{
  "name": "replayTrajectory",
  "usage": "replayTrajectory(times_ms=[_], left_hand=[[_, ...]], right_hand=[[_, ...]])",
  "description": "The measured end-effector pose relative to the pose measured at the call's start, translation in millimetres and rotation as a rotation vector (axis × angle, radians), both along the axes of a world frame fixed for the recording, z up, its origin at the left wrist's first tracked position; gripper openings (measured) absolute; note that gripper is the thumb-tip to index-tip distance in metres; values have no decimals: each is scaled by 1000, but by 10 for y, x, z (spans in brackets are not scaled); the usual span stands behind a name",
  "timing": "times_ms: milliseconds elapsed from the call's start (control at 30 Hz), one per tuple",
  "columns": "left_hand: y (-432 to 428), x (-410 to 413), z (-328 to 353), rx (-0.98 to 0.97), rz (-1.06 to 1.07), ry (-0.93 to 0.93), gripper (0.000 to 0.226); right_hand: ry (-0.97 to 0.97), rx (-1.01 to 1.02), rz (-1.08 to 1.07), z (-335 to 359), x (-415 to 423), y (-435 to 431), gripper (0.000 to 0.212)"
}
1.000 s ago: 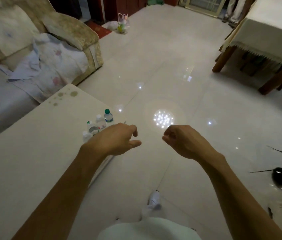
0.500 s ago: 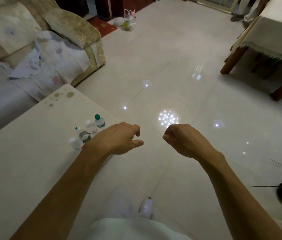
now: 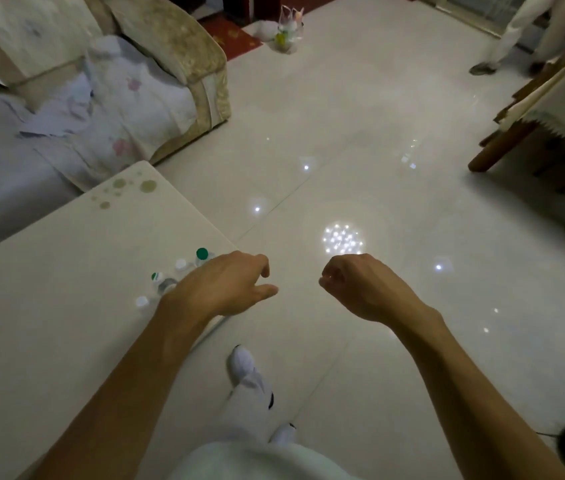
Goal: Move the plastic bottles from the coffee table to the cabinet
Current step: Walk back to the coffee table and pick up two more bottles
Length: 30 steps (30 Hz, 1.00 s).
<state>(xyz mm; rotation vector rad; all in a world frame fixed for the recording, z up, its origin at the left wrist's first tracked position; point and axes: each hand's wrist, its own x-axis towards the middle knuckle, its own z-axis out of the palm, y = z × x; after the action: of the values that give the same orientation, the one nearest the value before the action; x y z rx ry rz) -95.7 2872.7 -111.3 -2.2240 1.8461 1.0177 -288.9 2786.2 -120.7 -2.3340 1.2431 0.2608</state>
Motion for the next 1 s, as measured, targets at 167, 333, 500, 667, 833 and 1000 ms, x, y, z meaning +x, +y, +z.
replayTrajectory(times_ms=[167,333,500,667,833,1000], left_hand=[[-398,493,-43,-19,82,34,46],[-531,1033,-66,15,205,86,46],[-453,1462,-87,30,346,87,45],[-349,1691,-129,49,492,108,45],[-304,1783,-156,55,646,96,43],[-366,1748,-204,62,832,88,43]], right_hand=[[15,-13,61,14,558,-532,32],[51,-3,164,28,1186,-873,32],[46,-7,289,43,1746,-1035,31],[47,2,411,25,2217,-1177,31],[32,16,561,-31,2562,-1360,32],[20,18,741,-145,2811,-1632,33]])
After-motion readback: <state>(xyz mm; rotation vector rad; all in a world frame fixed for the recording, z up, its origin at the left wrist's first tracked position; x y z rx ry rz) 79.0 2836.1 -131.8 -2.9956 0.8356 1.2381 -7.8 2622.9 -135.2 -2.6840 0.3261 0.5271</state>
